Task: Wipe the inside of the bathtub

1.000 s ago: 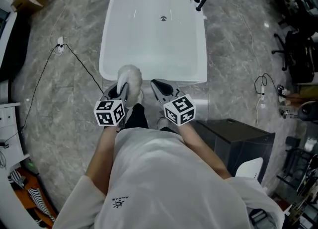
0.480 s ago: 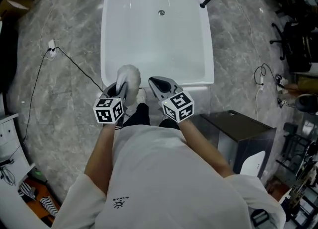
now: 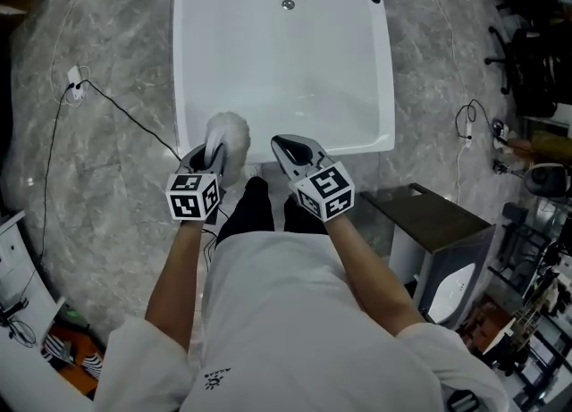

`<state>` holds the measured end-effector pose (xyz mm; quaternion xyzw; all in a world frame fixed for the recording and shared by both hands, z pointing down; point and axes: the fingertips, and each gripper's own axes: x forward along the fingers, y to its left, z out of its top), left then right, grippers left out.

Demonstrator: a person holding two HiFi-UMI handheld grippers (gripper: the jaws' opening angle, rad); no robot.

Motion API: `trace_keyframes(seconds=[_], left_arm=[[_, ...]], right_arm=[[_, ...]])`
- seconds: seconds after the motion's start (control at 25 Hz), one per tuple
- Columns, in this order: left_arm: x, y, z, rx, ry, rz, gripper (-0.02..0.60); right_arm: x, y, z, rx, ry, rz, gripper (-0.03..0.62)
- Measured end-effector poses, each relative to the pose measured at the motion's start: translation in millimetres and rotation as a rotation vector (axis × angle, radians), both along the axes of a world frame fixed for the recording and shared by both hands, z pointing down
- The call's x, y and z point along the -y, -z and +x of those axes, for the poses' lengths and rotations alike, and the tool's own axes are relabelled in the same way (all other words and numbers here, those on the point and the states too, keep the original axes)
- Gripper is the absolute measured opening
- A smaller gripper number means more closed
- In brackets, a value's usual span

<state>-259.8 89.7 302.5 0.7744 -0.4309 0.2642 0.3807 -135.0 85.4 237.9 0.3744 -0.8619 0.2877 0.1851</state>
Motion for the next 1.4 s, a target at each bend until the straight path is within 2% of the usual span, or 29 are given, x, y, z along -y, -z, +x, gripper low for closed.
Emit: trace_keyframes(seconds=[0.16,0.28,0.4,0.72,0.88,1.08,1.24,1.4], left_arm=[[4,-24,-5,0.017,-0.015,-0.036,0.095],[6,-44,-6,0.027,0.009,-0.07,0.095],[13,-62,-9,0.042,0.047,-0.085,0.095],[14,-117,-18,0.121,0.079,-0.145,0.095],[16,-138,-23,0.146,0.066,-0.194,0.095],[25,-161,-34,0.176,0.067,-0.271,0.095],[23,-179,-37,0.201,0.017,-0.354,0.095],[17,-195,-39,0.233,-0.009,-0.399,0.095]], right_arm=[[6,-21,0,-0.006,-0.018,-0.044,0.018],[7,-37,0,0.008,-0.016,-0.074,0.018],[10,-57,-7,0.017,0.018,-0.09,0.018],[1,-110,-20,0.024,0.134,-0.142,0.018],[6,-129,-23,0.002,0.172,-0.151,0.018],[10,-147,-24,0.019,0.163,-0.179,0.018],[8,-158,-27,0.033,0.153,-0.198,0.018],[6,-171,-36,0.026,0.162,-0.213,0.018]])
